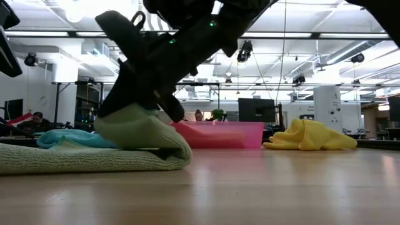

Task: Fold microfiber towels
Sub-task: Fold the green microfiber towel

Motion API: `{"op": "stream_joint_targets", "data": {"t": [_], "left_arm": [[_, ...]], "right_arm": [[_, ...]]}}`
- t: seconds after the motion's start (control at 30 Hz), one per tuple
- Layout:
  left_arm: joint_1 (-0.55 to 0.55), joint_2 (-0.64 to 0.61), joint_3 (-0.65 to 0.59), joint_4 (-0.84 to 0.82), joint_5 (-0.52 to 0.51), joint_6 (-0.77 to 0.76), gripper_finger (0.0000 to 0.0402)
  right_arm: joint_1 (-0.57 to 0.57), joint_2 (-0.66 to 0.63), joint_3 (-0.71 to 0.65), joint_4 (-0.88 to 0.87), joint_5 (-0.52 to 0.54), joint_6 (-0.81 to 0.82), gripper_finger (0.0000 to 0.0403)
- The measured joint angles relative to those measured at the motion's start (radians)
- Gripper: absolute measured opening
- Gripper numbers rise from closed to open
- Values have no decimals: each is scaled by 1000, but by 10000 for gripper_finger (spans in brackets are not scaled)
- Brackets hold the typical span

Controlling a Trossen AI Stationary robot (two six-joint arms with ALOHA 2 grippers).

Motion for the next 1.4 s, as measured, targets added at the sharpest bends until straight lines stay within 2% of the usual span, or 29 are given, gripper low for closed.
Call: {"op": "stream_joint_targets", "data": {"t": [0.13, 0.47, 0.63, 0.93, 1.17, 1.4], "left_arm": [[0, 0, 0, 0, 0, 0, 100], [1, 0, 0, 1, -47, 0, 100], [2, 0, 0, 10, -49, 0, 100], [13, 0, 0, 24, -49, -2, 100], [36, 1, 0, 26, -53, 0, 100], [69, 4, 0, 26, -75, 1, 100]], "right_arm": [[0, 17, 26, -23, 1, -13, 52], [0, 16, 57, -30, 1, -95, 176], [0, 15, 75, -52, 1, -112, 214], [0, 15, 76, -156, 0, -113, 235], [0, 0, 75, -241, -1, -187, 233], [10, -83, 72, -352, 1, -299, 229]]}}
